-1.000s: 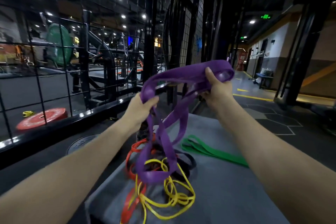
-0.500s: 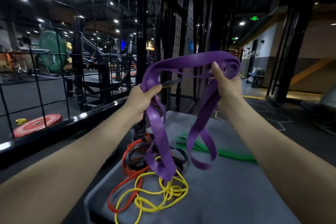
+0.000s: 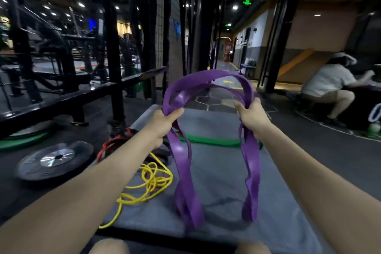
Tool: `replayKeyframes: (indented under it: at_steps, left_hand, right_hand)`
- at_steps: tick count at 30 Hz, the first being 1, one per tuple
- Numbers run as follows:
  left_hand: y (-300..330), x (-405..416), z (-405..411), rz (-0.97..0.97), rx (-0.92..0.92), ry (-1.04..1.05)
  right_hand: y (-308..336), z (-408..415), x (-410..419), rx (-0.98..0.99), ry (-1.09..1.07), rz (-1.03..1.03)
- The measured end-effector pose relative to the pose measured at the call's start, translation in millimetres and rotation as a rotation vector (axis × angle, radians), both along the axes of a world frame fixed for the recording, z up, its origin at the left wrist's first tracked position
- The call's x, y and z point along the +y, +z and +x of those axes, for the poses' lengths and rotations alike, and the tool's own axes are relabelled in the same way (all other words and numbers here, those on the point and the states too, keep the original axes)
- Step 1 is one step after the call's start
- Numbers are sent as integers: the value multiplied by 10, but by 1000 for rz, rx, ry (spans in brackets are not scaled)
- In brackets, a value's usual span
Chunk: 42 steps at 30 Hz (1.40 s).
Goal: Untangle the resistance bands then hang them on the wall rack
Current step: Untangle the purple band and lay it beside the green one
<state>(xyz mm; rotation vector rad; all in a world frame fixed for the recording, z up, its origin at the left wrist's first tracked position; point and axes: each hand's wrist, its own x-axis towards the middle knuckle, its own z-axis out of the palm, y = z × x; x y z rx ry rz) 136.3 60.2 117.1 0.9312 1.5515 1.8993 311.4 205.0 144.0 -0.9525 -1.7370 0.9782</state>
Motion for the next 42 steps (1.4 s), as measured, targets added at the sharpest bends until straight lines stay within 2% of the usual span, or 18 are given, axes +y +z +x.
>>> replayKeyframes:
  at_steps: [7,10,13,18,22,26,32,35,38,40,42]
  left_hand:
    - [-528,254,-54,-248,257,90]
    - [-755,310,-193,-395,450,178]
    - [-1002,363,-267,-496,538,237]
    - [-1324,450,-219,-587,637,250]
    - [-1526,428,-19,-703,743,162]
    - [-1681,355,157,-681,775,176]
    - [-1860,179,202,-585,826,253]
    - [-1709,214,355,-415,1001,289]
    - [-1692,244,518,-319,1135,143]
    - [-1759,258,576,-338,1249,2]
    - [-1814,265,593,-441,1306,-140]
  right_hand:
    - [-400,-31,142,-234,-8,2]
    - [-675,-181,205,-302,44,-57]
    - [-1010,-328,273,-407,139,-102]
    - [-1416,-268,327,-543,162,-109]
    - [-1564,31,187,-535,126,-82]
    - [-1826,243,63,-667,66,14]
    - [-1883,422,51,-826,-190,18]
    - [-1880,432,36,-809,-85,101]
    - [-1895,342,-60,-847,128,169]
    - [-1945,274,-125,-915,221,182]
    - [-1977,235,-157,-932,228,193]
